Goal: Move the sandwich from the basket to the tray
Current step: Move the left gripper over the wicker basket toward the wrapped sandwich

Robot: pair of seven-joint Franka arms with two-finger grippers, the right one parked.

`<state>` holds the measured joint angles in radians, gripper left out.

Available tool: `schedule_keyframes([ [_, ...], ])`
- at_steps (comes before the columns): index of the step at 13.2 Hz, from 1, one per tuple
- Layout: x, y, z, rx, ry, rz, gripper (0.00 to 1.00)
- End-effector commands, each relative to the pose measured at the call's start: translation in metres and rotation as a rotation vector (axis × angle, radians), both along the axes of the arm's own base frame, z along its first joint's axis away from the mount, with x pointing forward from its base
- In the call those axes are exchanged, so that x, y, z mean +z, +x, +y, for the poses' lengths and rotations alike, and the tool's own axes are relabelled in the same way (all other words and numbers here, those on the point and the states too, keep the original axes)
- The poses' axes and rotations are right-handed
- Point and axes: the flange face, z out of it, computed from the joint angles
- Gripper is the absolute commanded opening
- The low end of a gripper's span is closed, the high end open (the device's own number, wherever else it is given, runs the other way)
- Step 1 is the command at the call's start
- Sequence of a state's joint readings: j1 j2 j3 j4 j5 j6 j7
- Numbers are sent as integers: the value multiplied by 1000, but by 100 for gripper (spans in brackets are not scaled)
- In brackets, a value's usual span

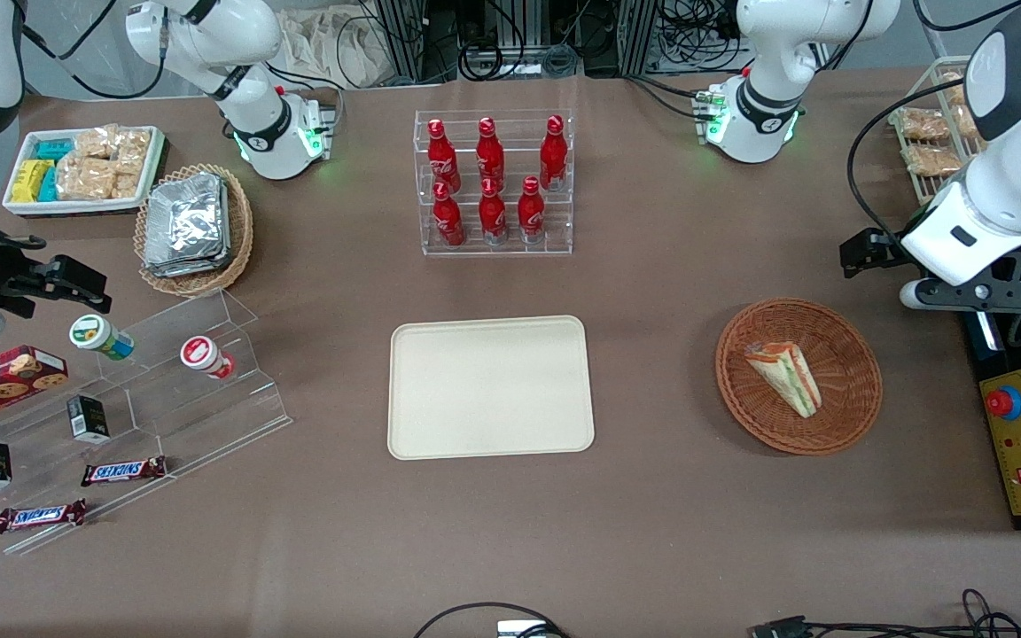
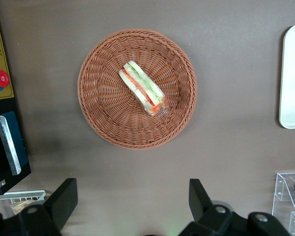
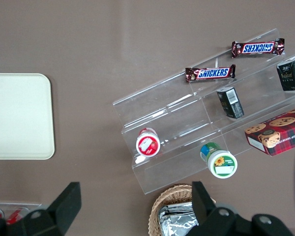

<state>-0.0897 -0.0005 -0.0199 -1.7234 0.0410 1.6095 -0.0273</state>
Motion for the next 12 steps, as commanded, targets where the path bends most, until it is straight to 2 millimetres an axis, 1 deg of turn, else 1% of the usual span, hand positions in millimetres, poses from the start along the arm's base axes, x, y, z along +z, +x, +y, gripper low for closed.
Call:
schedule_keyframes([
  [1,-1,-2,1,-7,3,5,100],
  [6,-1,-1,0,-3,-1,3,100],
  [7,-3,-1,1,34,3,5,100],
  [10,-17,3,1,284,18,26,99],
  [11,-26,7,3,351,29,40,99],
  [12,-38,12,9,410,40,58,96],
])
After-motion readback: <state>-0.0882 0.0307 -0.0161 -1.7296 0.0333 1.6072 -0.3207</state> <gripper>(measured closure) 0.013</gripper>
